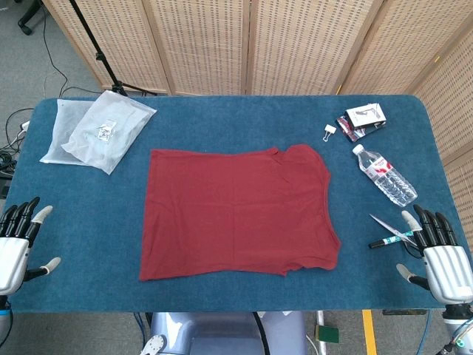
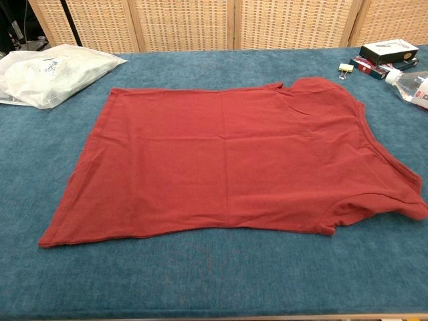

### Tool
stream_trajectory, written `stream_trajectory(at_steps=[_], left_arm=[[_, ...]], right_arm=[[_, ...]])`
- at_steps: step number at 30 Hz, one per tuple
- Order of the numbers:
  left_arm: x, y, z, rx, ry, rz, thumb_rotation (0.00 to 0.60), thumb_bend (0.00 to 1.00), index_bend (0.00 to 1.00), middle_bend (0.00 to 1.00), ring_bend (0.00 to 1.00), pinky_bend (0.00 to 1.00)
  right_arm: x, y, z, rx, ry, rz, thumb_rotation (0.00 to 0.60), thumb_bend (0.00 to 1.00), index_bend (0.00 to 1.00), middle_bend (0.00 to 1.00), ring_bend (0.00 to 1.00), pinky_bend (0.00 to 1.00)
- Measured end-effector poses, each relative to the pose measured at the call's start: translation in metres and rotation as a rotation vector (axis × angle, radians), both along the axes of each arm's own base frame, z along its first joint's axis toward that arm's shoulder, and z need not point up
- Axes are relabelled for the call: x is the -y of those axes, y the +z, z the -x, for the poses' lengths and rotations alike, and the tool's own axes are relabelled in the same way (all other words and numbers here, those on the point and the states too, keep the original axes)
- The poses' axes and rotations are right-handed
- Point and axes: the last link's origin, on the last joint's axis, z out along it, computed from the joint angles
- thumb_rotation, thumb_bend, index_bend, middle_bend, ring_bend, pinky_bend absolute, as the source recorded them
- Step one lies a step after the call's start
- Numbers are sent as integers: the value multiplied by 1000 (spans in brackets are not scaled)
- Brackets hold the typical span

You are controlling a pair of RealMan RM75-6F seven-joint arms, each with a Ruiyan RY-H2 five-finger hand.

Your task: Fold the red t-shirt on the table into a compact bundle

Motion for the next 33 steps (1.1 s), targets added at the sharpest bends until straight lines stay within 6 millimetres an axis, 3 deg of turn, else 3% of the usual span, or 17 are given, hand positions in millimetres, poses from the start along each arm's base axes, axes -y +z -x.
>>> stream_trajectory(at_steps=[12,17,22,33], left_arm=[[0,0,-1,5,0,6,600,4,0,0,0,0],[-3,0,-1,7,15,-2,600,5,0,0,0,0],[-4,0,-1,13,19,-6,600,5,0,0,0,0],[-5,0,1,13,28,-2,600,5,0,0,0,0]], right_arm=[[-3,-12,-6,-21,50,-67,600,0,7,0,0,0],[-1,-33,-10,-43,145,-149,600,0,101,0,0,0],[0,-70,-12,-99,243,-282,600,0,138,0,0,0],[12,-117,-37,-216,342,-366,600,0,179,0,0,0]])
